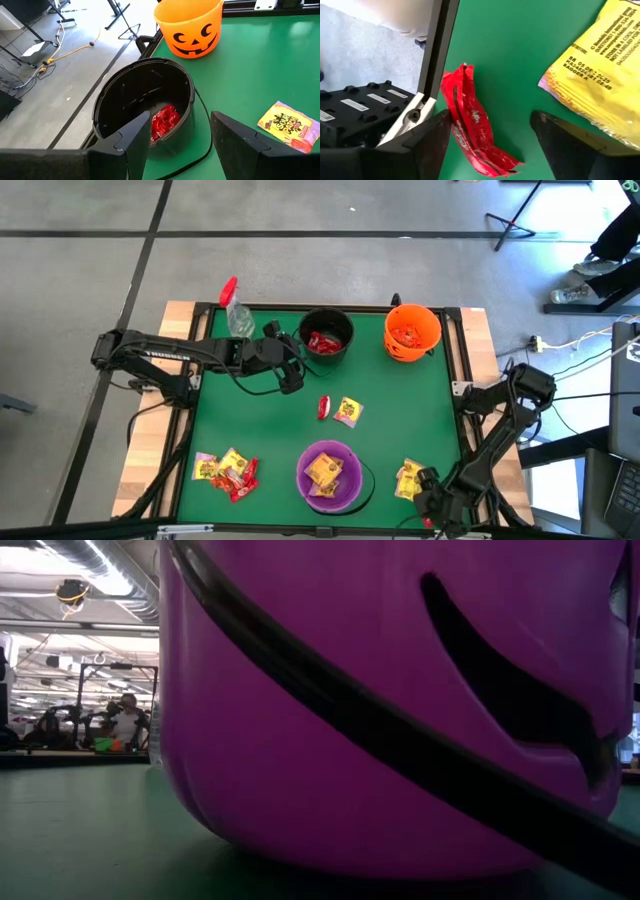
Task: Organize candy in baskets
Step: Put the red candy pack into the black bucket, then put the yellow candy pack into the purple bucket
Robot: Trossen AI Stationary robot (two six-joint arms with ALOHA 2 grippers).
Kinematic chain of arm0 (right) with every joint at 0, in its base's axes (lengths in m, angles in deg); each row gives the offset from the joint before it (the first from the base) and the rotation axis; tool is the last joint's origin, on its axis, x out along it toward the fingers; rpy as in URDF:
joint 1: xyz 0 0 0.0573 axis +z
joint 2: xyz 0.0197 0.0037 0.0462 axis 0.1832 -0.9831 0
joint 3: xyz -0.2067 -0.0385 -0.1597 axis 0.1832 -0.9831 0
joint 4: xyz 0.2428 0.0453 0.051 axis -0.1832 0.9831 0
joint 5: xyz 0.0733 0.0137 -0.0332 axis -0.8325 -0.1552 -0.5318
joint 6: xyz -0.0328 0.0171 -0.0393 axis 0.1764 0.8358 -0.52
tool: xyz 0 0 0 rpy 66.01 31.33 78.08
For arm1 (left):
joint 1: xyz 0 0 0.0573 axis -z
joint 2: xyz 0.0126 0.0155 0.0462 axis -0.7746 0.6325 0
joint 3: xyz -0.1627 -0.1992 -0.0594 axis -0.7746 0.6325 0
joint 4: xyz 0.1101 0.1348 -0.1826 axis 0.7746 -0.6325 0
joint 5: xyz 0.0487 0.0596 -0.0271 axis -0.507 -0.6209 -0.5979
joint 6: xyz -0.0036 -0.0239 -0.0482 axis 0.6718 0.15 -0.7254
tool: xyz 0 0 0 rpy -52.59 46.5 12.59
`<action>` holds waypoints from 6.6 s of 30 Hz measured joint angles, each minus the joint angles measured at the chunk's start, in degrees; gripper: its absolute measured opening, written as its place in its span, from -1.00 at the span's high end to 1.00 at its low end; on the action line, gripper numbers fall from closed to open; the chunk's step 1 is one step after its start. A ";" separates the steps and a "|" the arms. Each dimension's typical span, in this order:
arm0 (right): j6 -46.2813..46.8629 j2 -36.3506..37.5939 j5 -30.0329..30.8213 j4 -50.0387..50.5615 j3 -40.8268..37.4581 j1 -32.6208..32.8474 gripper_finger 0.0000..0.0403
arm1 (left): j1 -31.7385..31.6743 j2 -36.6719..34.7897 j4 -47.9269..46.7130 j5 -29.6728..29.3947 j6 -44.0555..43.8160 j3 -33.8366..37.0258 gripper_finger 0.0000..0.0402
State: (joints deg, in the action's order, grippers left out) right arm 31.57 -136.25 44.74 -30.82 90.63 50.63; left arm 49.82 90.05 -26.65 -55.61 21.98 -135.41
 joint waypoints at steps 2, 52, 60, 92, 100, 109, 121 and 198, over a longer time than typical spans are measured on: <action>-0.05 -0.09 0.20 1.22 0.00 -0.03 -0.34 | 0.02 0.00 0.05 0.01 0.00 0.00 0.04; -44.60 25.33 52.49 14.83 15.70 -33.22 0.56 | 0.02 0.00 0.07 0.01 0.00 0.00 0.04; -68.09 25.51 18.79 -11.52 15.76 -51.88 0.56 | 0.01 0.00 0.04 0.01 0.00 0.00 0.04; -60.92 14.30 -5.99 -32.97 9.95 -87.46 -0.05 | 0.01 0.00 0.07 0.11 0.00 0.00 0.04; -62.95 24.02 -5.58 -20.01 10.01 -82.78 -0.12 | 0.02 0.00 0.07 0.10 0.00 0.00 0.04; -64.52 23.47 3.69 0.81 10.05 -67.78 -0.12 | 0.01 0.00 0.08 3.67 -1.84 0.00 0.04; -51.37 17.40 6.88 -8.43 -5.07 -59.79 -0.12 | 0.02 0.00 0.09 9.04 -3.50 0.00 0.04; -46.50 25.88 -12.35 -33.27 -7.68 -50.75 0.98 | -0.04 0.00 7.10 8.53 -4.96 0.02 0.04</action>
State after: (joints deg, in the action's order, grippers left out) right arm -14.93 -110.36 32.39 -64.09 82.95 -0.12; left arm 49.77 90.05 -19.55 -47.07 17.02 -135.39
